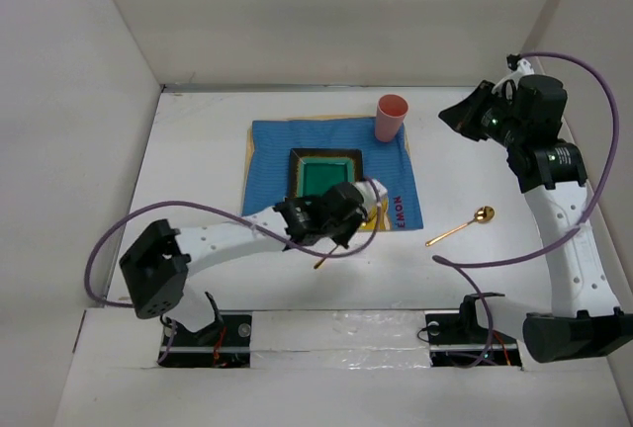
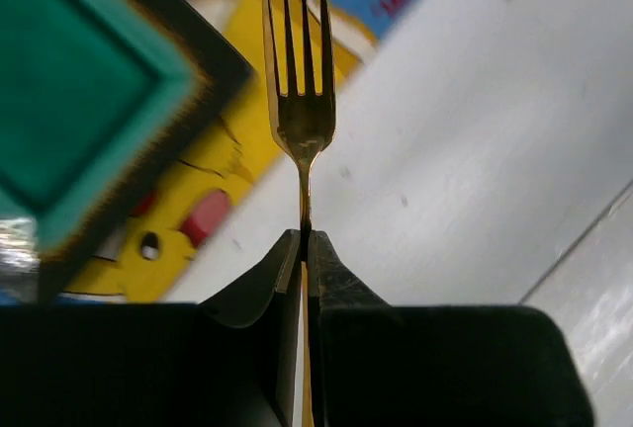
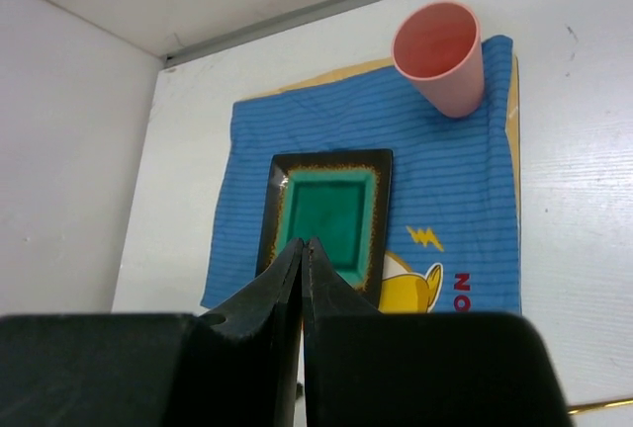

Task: Set the dinner table for one person

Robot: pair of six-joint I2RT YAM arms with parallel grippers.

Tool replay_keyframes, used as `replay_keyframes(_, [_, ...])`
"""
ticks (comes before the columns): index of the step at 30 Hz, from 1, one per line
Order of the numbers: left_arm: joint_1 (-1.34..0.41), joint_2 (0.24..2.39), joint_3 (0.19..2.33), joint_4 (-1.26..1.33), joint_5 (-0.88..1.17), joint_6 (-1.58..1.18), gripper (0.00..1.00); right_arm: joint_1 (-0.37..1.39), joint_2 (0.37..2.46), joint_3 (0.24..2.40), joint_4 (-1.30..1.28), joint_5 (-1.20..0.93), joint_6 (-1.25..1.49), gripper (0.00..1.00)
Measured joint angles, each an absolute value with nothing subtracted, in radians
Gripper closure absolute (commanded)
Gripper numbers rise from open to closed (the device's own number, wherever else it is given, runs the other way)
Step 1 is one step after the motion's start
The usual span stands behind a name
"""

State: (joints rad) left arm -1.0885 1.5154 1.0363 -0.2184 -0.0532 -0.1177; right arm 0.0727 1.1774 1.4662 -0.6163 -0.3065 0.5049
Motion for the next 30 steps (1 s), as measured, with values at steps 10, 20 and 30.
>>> replay_keyframes(10, [-0.599,1.525,1.193,-0.195,-0.118,-0.146,1.0,0.135,1.149,1.336,-0.621,-0.269,0.499,0.93])
replay_keyframes(20, [-0.383,1.73,1.188,-0.133,-0.141,-0.136,1.0,0.177,1.147,1.259,-0.636,-0.271,0.474,0.92])
replay_keyframes(30, [-0.372,1.851,1.186,-0.086,-0.141,-0.136,1.0,0.178,1.148,1.259,-0.666,-0.268,0.436,0.91])
